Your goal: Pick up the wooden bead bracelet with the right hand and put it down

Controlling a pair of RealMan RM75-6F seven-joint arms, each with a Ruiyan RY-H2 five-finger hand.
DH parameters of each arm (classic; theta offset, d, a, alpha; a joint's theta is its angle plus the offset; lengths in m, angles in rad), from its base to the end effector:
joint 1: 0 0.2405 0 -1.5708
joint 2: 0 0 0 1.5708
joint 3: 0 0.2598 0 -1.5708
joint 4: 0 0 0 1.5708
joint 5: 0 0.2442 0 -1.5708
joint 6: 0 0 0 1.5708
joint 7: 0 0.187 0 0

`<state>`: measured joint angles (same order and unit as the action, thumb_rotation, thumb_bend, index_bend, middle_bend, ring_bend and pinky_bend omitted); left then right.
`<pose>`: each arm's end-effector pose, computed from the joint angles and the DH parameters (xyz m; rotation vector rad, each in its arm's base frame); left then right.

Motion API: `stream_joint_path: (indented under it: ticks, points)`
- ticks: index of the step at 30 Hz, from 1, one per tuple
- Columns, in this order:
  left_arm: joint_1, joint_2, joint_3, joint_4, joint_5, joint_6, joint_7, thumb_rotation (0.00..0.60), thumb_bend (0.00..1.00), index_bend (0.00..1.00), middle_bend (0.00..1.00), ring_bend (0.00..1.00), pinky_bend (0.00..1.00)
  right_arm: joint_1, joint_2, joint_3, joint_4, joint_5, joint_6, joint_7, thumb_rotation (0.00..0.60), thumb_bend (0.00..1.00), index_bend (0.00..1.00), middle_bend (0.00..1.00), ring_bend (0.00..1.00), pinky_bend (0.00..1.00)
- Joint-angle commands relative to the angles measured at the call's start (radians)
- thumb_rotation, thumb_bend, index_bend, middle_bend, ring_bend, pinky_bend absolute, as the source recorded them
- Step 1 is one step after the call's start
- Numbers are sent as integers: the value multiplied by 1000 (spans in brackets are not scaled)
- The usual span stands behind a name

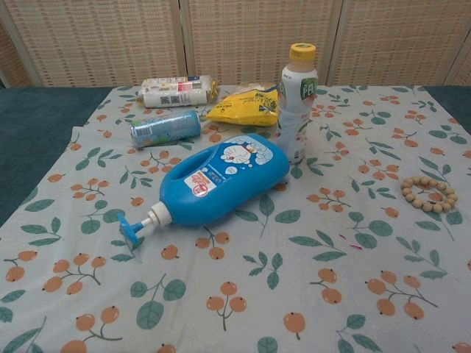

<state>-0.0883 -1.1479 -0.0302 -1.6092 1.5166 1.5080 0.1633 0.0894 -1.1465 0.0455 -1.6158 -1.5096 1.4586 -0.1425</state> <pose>-0.3215 0.2232 0.1189 -1.4419 -0.7860 -0.8160 -0.3229 -0.2271 0.1133 1.4516 -0.8332 0.8142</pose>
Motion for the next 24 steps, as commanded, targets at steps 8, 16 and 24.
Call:
stream_joint_path:
  ticks: [8, 16, 24]
  points:
    - [-6, 1, 5, -5, -3, -21, 3, 600, 421, 0, 0, 0, 117, 18, -11, 1, 32, 2, -30, -13, 600, 251, 0, 0, 0, 0]
    - [-6, 19, -1, -17, -22, -30, -17, 600, 420, 0, 0, 0, 117, 133, -108, 15, 257, -52, -143, -7, 600, 251, 110, 144, 0, 0]
    - [-3, 22, 3, -27, -17, -26, -8, 600, 419, 0, 0, 0, 117, 224, -184, -7, 381, -62, -283, -80, 600, 251, 263, 272, 0, 0]
